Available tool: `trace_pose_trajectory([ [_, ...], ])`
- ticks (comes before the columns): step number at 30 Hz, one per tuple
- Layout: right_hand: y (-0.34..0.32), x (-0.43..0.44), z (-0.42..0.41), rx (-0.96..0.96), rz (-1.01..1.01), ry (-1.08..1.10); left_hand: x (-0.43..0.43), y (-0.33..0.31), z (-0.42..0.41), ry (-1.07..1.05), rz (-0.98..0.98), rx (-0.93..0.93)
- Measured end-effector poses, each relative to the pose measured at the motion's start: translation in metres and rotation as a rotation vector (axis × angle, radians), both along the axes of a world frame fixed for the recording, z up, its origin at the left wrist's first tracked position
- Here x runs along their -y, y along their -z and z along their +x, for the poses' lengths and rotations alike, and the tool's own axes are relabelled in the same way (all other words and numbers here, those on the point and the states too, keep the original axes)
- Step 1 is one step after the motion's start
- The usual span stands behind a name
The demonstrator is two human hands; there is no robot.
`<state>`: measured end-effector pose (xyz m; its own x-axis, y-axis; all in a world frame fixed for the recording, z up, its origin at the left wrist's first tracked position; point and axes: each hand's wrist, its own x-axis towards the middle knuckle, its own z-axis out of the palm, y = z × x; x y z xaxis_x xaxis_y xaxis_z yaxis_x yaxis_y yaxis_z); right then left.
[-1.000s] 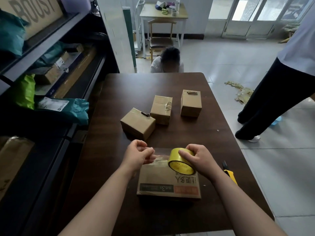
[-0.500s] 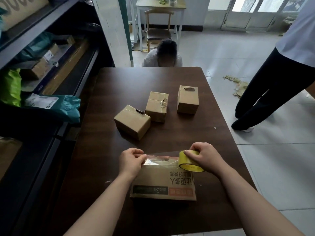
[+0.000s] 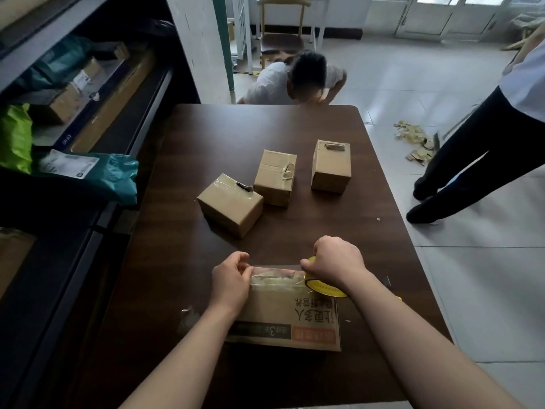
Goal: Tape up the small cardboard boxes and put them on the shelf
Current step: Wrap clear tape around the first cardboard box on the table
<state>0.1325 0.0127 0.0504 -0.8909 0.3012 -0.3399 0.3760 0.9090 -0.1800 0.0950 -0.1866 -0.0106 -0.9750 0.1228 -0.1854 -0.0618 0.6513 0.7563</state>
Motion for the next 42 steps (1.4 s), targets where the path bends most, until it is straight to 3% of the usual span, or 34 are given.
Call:
trace_pose_trajectory([
  [31, -0.007, 0.025, -0.009, 0.124, 0.103, -0.028, -0.002, 0.010, 0.001, 0.244, -0.255, -0.210],
  [42, -0.002, 0.027, -0.010, 0.133, 0.111, -0.035, 0.000, 0.009, -0.005, 0.248, -0.286, -0.153],
])
